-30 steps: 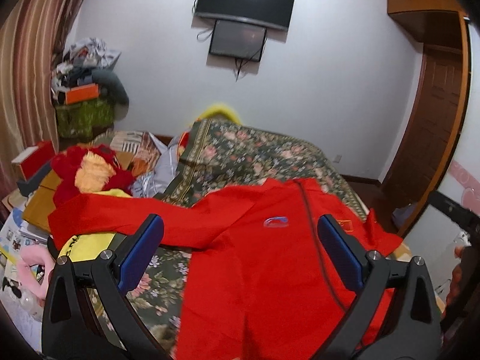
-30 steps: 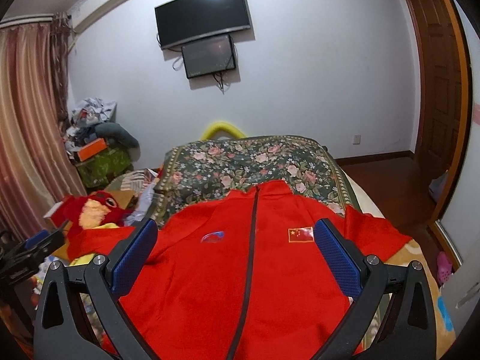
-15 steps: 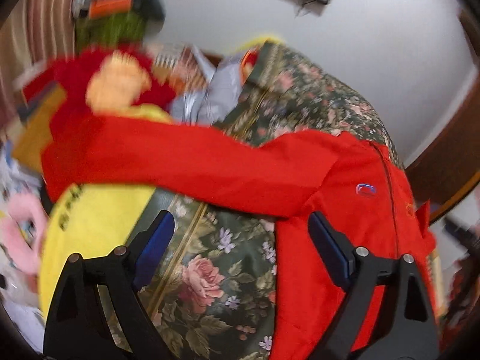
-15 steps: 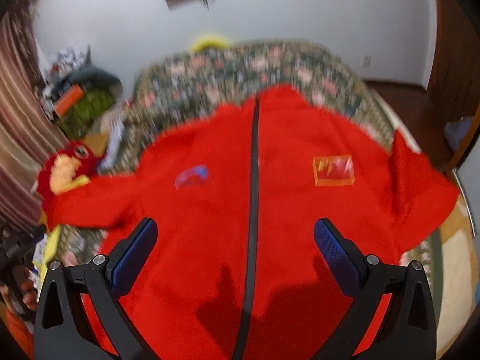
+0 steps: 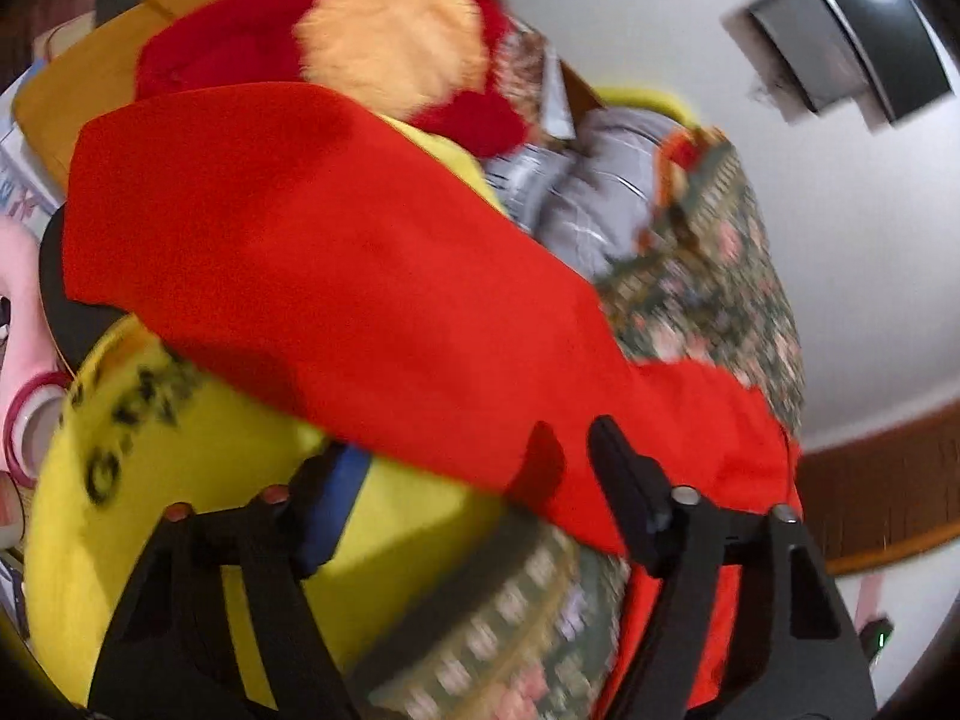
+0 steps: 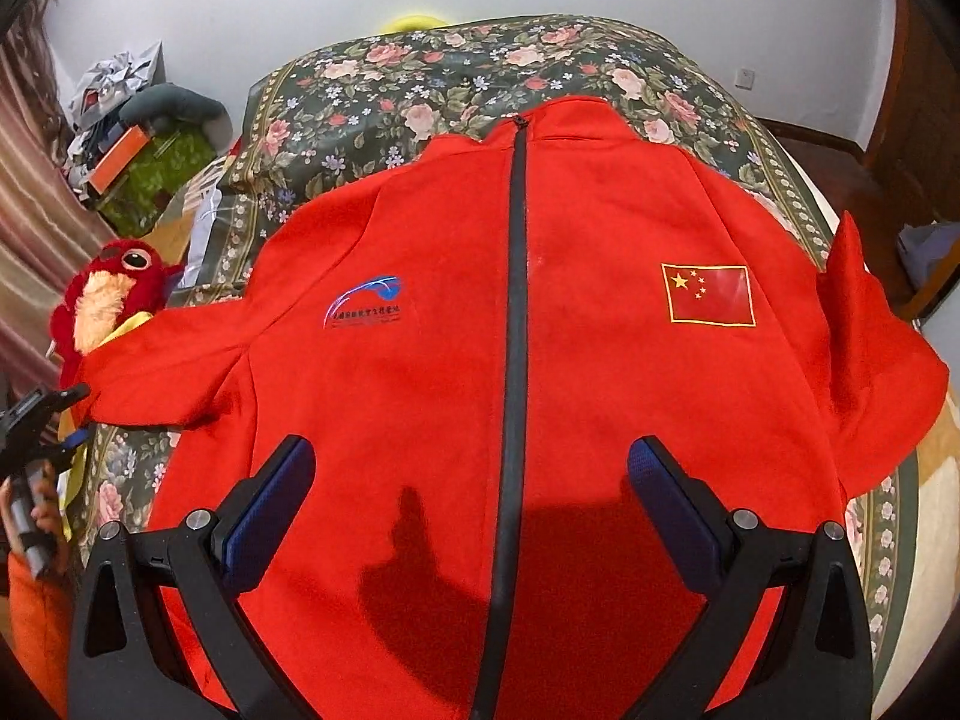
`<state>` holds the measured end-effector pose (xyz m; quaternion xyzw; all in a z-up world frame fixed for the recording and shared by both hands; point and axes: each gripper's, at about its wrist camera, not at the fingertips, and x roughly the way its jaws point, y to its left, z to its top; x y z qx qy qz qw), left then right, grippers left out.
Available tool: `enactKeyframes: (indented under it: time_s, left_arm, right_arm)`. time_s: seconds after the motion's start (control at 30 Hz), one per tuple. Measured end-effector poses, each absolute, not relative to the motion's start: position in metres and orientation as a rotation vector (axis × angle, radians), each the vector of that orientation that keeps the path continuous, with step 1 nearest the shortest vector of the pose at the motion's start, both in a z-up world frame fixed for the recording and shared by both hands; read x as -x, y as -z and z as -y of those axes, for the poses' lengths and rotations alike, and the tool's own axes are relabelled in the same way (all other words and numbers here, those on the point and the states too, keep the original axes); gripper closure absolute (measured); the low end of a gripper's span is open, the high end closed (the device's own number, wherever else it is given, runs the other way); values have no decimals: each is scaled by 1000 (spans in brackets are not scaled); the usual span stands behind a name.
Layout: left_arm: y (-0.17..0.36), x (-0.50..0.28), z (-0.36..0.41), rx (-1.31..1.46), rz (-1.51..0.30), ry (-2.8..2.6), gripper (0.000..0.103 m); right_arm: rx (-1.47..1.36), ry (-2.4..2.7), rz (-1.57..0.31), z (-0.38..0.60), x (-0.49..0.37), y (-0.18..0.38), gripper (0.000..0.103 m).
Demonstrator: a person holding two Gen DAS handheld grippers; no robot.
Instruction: Fold large clothes
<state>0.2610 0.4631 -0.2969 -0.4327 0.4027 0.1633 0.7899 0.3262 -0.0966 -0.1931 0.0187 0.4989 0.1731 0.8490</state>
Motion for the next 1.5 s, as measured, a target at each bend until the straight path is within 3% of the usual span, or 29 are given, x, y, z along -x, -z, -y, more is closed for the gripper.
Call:
enactKeyframes:
  time_s: [0.07,0.2,0.3,0.43,0.67,1.0,1.23,1.5]
  left_arm:
    - [306,-265,-478,925,-880,-400,42]
    - [313,-261,-509,997,-850,-496,53]
    - [312,-259,-520,1037,-849,-563,69]
    - [286,-271,-507,829,-910,-660,95]
    - [197,-305,-446,543,-850,-602,100]
    - [85,-376,-286,309,-705,-320,100]
    - [84,-428,-164,216,-729,-144,100]
    - [151,-460,-44,138,-910,20,100]
  right_arm:
    - [-51,-362,-1051,100,-329,192,0]
    - [-66,-349,-1056,104,-338,191,0]
    - [-52,-327,-1059,113,-340,190,0]
    - [-28,-309,-1057,127,-342,184,0]
    - [51,-314,-1015,146,-345,168,0]
    - [20,-344,-1003,178,-352,169,0]
    - [13,-354,-1012,196,-360,177,0]
    - [-41,-355,-1011,228,-357,179,0]
